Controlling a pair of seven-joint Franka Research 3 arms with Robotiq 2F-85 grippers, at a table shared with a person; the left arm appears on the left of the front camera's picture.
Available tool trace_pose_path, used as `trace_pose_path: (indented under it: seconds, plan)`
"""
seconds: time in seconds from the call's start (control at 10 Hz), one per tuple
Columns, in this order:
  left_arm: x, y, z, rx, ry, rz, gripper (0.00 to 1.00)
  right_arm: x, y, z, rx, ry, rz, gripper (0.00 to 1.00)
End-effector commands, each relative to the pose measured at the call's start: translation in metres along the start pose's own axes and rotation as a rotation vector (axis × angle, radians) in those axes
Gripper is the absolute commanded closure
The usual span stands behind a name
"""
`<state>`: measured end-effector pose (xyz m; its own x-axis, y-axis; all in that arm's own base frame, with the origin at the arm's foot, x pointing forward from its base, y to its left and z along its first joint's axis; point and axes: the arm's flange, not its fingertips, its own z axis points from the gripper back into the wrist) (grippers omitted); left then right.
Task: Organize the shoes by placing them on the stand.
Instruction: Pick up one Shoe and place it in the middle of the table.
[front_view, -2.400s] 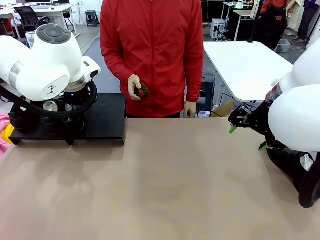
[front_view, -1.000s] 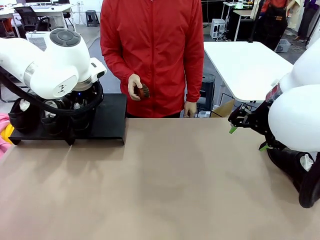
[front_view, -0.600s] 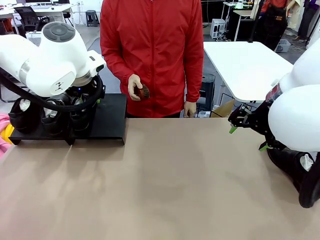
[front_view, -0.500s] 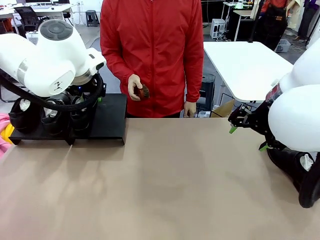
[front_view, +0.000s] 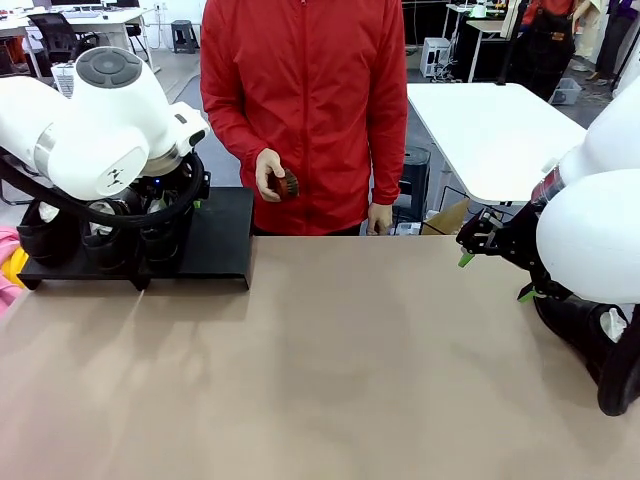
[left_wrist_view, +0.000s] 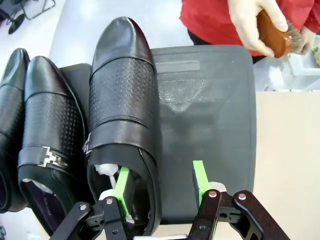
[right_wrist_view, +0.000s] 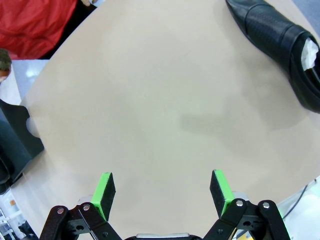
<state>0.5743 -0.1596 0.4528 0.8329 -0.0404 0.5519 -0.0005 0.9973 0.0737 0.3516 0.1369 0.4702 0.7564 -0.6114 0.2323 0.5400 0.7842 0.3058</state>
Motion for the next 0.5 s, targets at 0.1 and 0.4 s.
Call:
trace_pose_path:
  seconds: [0.1, 0.4]
  plan:
    - [0.0055, -0.0035, 0.0051, 0.019, -0.005, -0.018, 0.39, 0.0021, 0.0005, -0.0007, 0.028, 0.011, 0.013, 0.00]
    - [0.0055, -0.0035, 0.0051, 0.019, -0.005, -0.018, 0.39, 0.0021, 0.0005, -0.0007, 0.028, 0.011, 0.013, 0.00]
